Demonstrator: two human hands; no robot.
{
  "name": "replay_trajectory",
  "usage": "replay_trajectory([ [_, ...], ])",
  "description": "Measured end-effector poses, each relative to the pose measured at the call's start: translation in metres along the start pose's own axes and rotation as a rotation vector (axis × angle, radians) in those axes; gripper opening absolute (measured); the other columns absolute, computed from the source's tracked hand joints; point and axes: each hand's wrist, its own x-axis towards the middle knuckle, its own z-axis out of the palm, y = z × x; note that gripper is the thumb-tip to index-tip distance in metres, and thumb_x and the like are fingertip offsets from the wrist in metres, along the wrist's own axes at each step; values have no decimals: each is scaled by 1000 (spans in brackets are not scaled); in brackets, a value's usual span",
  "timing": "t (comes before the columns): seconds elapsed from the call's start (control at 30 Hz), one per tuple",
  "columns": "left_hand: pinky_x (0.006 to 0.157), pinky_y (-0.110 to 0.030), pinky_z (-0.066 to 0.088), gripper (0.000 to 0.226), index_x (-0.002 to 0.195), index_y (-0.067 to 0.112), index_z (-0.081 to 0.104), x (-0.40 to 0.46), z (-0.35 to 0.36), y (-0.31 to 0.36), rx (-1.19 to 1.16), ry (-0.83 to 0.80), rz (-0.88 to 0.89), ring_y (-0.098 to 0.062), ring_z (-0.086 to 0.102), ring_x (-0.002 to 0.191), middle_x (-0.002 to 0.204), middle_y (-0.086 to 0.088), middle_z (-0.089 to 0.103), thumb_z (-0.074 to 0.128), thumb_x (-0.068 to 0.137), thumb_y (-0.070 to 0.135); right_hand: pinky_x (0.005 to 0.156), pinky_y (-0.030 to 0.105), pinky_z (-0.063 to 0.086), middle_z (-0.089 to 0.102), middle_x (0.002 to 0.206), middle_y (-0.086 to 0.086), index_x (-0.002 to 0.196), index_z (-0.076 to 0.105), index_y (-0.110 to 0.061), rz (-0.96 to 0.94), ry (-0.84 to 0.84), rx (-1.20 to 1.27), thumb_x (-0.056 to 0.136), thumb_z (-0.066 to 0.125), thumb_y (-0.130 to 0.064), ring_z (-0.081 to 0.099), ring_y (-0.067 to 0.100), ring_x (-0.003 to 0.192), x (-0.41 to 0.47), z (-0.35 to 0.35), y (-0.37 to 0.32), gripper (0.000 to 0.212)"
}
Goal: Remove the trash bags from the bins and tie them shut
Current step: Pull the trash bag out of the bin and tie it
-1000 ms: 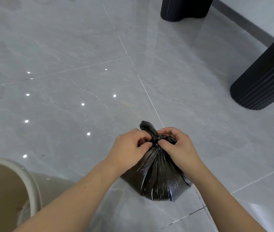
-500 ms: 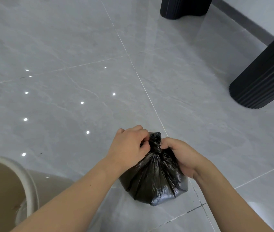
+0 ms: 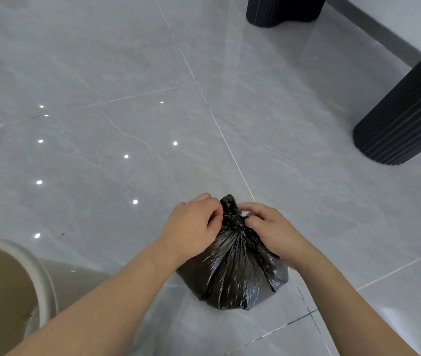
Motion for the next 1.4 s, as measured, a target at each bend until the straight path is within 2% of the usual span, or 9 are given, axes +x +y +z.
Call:
replay_trajectory([
  [0.1,69,-29,37,9,84,24,58,0,-1,0,12,17,1,-12,48,61,83,7,53,53,91,23,89,48,50,69,93,20,88,70,-29,60,14,-41,87,51,-15,57,21,77,0,2,-3,24],
  [0.27,80,-36,43,9,87,24,57,2,2,4,42,23,25,-12,45,62,83,8,50,50,92,25,76,35,49,65,82,9,82,66,-13,128,-209,286,83,45,-6,60,20,76,-4,-2,-7,22],
  [0.47,86,-38,42,9,87,23,57,9,4,8,28,26,51,-14,52,69,86,8,52,50,91,24,86,43,49,64,96,22,102,66,1,169,-154,608,88,43,-1,60,30,88,-2,-8,7,27],
  [0.63,87,-41,42,8,92,22,58,8,9,6,57,14,27,-17,54,77,90,8,51,49,92,23,93,49,48,65,100,30,103,64,11,160,-80,521,83,41,2,62,35,91,-1,-8,10,32],
  [0.8,85,-34,38,28,108,26,56,-1,10,6,118,118,170,-17,51,93,102,9,53,57,80,24,75,40,50,60,88,22,89,64,7,182,41,573,65,45,-2,58,32,83,2,-6,11,32],
  [0.87,86,-34,37,35,111,26,55,-2,10,8,125,160,215,-17,50,94,106,6,52,60,77,25,70,36,50,63,80,20,81,66,3,183,61,545,71,42,3,60,30,77,1,-5,10,26],
  [1.17,73,-36,40,16,89,26,63,2,18,11,288,132,330,-19,49,79,92,5,52,48,87,32,77,40,51,64,88,22,100,64,8,181,61,477,78,35,10,60,30,81,2,-6,8,36],
  [1.27,69,-34,41,9,84,23,55,4,13,18,148,58,270,-18,50,70,83,6,53,47,85,27,70,37,49,63,84,18,94,64,0,158,59,500,79,35,12,58,27,75,1,-6,6,34],
  [1.4,59,-32,42,12,74,21,51,8,7,27,-343,-80,-127,-10,47,56,63,9,53,53,80,31,62,33,47,63,76,8,88,63,-9,141,82,453,80,37,12,57,20,65,2,-5,6,34],
])
